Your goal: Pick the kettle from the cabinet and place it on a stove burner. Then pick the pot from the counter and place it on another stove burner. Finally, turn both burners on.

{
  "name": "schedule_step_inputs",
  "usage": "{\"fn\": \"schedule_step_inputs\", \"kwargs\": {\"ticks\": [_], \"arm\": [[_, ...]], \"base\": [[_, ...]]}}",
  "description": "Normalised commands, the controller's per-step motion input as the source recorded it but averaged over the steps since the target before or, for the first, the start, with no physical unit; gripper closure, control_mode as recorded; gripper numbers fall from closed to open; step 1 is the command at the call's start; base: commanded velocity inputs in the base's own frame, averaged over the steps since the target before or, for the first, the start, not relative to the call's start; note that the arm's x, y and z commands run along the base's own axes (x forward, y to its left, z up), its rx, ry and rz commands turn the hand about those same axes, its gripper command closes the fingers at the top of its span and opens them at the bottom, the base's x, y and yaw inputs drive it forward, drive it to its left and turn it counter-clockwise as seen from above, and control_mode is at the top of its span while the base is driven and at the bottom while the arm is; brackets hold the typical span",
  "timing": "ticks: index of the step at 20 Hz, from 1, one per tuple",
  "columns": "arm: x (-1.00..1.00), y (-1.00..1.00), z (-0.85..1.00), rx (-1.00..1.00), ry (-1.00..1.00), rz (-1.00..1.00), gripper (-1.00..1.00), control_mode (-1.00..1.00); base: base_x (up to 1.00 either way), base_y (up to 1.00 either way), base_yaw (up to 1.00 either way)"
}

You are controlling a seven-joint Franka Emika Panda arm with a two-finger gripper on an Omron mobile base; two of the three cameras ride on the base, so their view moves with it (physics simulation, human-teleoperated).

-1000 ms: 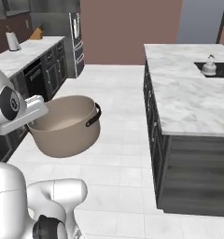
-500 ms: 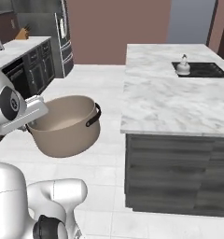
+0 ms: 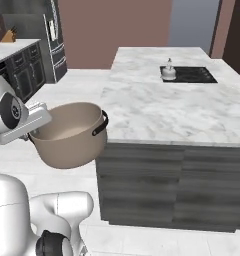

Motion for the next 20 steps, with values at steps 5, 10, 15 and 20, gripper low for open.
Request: {"fn": "schedule_step_inputs", "kwargs": {"ticks": [5,10,15,20], "arm": [[0.0,0.0,0.0,0.0,0.0,0.0,1.0,1.0],[0.0,0.0,0.0,0.0,0.0,0.0,1.0,1.0],[0.0,0.0,0.0,0.0,0.0,0.0,1.0,1.0],[0.0,0.0,0.0,0.0,0.0,0.0,1.0,1.0]], "base": [[0.37,-0.76,0.0],[0.44,-0.75,0.0],[0.49,-0.73,0.0],[0.54,-0.72,0.0]]}}
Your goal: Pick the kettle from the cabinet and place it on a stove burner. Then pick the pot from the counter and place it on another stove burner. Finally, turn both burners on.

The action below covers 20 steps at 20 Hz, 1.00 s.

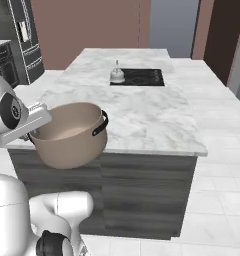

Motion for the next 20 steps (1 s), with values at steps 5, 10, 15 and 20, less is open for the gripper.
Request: {"fn": "schedule_step_inputs", "kwargs": {"ticks": [5,10,15,20], "arm": [[0.0,0.0,0.0,0.0,0.0,0.0,1.0,1.0],[0.0,0.0,0.0,0.0,0.0,0.0,1.0,1.0],[0.0,0.0,0.0,0.0,0.0,0.0,1.0,1.0],[0.0,0.0,0.0,0.0,0.0,0.0,1.0,1.0]], "base": [[0.56,-0.77,0.0],[0.44,-0.96,0.04],[0.48,-0.95,0.1],[0.6,-0.79,0.13]]}}
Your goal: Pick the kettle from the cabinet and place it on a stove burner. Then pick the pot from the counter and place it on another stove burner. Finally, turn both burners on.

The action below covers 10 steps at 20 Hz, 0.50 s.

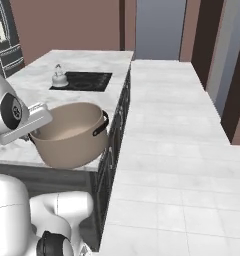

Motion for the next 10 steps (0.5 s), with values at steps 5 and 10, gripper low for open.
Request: {"fn": "schedule_step_inputs", "kwargs": {"ticks": [5,10], "arm": [[0.0,0.0,0.0,0.0,0.0,0.0,1.0,1.0],[0.0,0.0,0.0,0.0,0.0,0.0,1.0,1.0]], "base": [[0.64,-0.7,0.15],[0.67,-0.63,0.17]]}}
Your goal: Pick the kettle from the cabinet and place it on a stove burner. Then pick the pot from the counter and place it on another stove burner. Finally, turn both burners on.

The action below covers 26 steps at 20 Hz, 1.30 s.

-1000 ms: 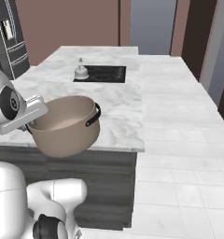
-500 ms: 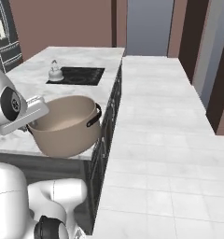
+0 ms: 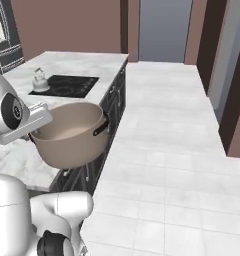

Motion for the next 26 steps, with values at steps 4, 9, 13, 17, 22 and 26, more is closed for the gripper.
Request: {"fn": "schedule_step_inputs", "kwargs": {"ticks": [4,9,13,17,22,26], "arm": [[0.0,0.0,0.0,0.0,0.0,0.0,1.0,1.0],[0.0,0.0,0.0,0.0,0.0,0.0,1.0,1.0],[0.0,0.0,0.0,0.0,0.0,0.0,1.0,1.0],[0.0,0.0,0.0,0.0,0.0,0.0,1.0,1.0],[0.0,0.0,0.0,0.0,0.0,0.0,1.0,1.0],[0.0,0.0,0.0,0.0,0.0,0.0,1.0,1.0]], "base": [[0.7,-0.68,0.19],[0.73,-0.69,0.24],[0.52,-0.65,0.23],[-0.18,-0.59,0.16],[-0.4,-0.54,0.12],[0.21,-0.59,0.2]]}}
